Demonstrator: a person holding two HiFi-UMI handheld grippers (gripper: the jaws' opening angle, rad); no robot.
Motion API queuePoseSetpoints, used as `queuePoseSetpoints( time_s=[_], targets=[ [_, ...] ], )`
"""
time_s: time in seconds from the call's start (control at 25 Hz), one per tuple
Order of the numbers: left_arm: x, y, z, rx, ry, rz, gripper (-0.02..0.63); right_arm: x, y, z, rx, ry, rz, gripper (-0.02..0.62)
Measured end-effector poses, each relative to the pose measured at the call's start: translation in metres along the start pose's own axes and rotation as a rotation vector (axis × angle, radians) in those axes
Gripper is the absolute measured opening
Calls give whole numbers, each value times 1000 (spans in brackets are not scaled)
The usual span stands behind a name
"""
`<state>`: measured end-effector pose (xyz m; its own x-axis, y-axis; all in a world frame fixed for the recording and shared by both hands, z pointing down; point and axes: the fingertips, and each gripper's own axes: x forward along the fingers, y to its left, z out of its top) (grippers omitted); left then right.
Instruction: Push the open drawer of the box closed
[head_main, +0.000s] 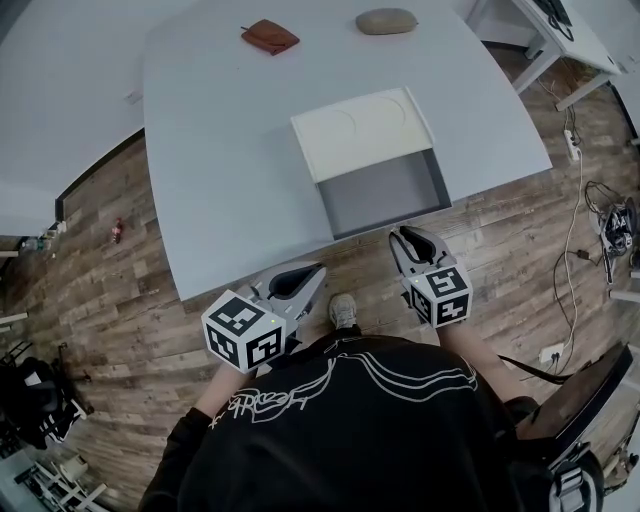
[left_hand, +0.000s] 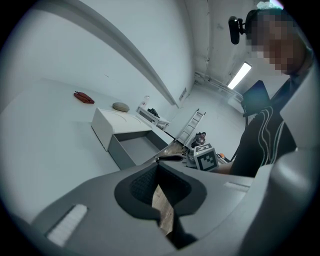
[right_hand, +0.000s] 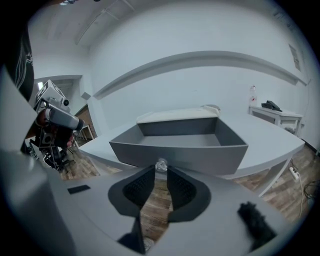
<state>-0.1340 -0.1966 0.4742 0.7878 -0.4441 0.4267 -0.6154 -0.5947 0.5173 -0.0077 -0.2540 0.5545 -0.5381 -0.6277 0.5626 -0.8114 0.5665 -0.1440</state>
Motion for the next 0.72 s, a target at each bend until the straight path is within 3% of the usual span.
queuePoseSetpoints(
  time_s=[0.72],
  targets=[
    [0, 11, 17, 8, -17, -11, 8, 4, -3, 5, 12, 12, -8, 67]
  ],
)
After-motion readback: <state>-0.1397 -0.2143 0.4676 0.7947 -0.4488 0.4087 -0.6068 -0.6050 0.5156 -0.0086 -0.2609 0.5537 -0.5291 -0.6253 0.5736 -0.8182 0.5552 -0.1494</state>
